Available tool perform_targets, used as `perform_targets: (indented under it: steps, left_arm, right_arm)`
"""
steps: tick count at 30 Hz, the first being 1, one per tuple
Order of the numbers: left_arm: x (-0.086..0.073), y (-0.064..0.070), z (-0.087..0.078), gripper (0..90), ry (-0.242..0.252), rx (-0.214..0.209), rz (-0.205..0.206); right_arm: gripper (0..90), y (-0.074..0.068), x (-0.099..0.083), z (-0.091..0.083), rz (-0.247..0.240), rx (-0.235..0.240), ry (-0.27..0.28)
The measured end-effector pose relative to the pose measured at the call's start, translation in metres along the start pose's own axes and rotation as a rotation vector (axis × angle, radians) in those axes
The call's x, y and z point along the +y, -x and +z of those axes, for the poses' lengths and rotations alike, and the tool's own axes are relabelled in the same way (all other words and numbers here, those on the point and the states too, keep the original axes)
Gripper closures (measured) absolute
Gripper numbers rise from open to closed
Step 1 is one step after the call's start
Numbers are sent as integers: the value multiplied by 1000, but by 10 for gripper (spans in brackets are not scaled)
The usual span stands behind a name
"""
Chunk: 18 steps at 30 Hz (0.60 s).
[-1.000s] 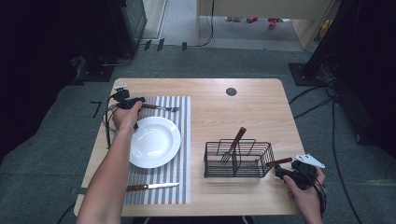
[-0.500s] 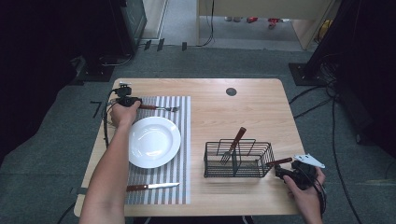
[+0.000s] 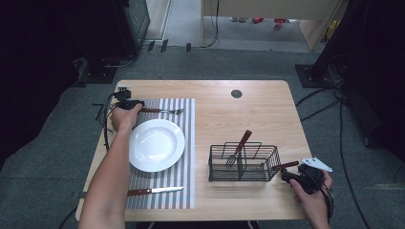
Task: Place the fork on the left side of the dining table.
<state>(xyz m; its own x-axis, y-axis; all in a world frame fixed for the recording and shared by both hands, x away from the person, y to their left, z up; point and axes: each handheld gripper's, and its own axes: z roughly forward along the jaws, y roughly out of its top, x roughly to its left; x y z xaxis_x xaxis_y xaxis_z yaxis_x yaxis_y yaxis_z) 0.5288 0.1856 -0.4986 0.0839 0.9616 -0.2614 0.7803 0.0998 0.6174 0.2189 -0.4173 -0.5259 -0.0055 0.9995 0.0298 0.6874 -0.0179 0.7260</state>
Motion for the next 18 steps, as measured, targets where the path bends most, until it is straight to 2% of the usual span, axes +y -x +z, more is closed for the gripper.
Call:
perform_targets:
  steps: [2,4,6,10,13,14,15,18]
  left_arm:
    - [0,2,-1,662,-7,15,17]
    - [0,2,-2,666,-13,16,13]
    - [0,2,-2,610,-8,13,6]
    - [1,4,-6,474,47,5,9]
    - [3,5,-13,379,69,-26,-39]
    - [3,5,-13,345,69,-26,-39]
    - [4,6,-17,305,78,-47,-55]
    - [4,10,-24,243,100,-67,-53]
  right_arm:
    - [87,0,0,0,0,-1,1]
    - [88,0,0,0,1,-4,1]
    - [87,0,0,0,1,-4,1]
    - [87,0,0,0,1,-3,1]
    - [87,0,0,0,1,-3,1]
    - [87,0,0,0,1,-3,1]
    - [87,0,0,0,1,-4,1]
    - [88,0,0,0,1,-4,1]
